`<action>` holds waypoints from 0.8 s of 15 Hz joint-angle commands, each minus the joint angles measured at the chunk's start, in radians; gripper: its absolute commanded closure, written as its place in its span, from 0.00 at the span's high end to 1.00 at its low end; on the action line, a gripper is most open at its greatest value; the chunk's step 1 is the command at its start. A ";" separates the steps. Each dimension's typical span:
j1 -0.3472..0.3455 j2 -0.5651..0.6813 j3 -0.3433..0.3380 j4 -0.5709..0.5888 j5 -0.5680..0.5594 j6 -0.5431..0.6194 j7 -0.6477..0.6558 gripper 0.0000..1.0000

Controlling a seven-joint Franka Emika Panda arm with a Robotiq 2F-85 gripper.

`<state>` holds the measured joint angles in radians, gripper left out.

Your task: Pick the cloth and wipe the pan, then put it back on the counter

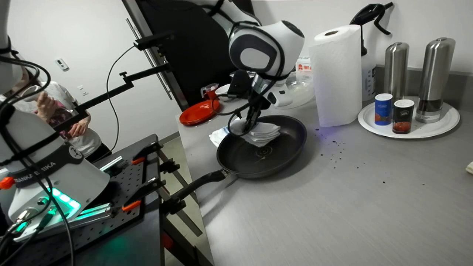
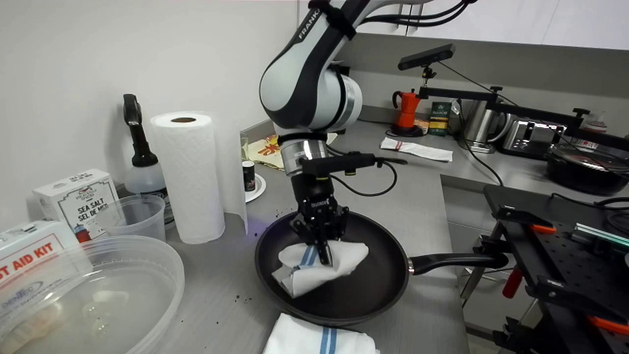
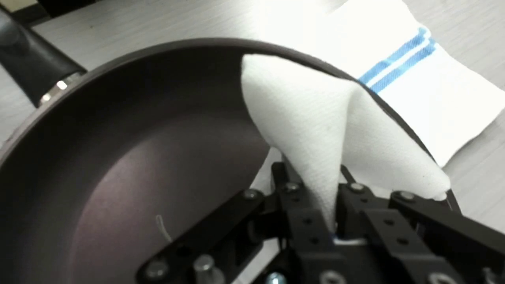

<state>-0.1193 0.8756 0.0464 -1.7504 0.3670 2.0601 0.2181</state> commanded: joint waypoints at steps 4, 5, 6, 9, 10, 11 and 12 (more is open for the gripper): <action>0.009 -0.193 -0.158 -0.156 -0.064 0.227 0.030 0.04; -0.002 -0.209 -0.179 -0.173 -0.062 0.275 0.037 0.04; -0.009 -0.220 -0.199 -0.189 -0.061 0.321 0.047 0.04; -0.024 -0.233 -0.262 -0.231 -0.070 0.469 0.088 0.04; -0.030 -0.227 -0.277 -0.239 -0.073 0.502 0.100 0.04; -0.038 -0.212 -0.289 -0.242 -0.072 0.534 0.110 0.04; -0.045 -0.201 -0.297 -0.248 -0.070 0.567 0.119 0.04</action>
<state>-0.1590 0.6753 -0.2287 -1.9525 0.3149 2.5321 0.2806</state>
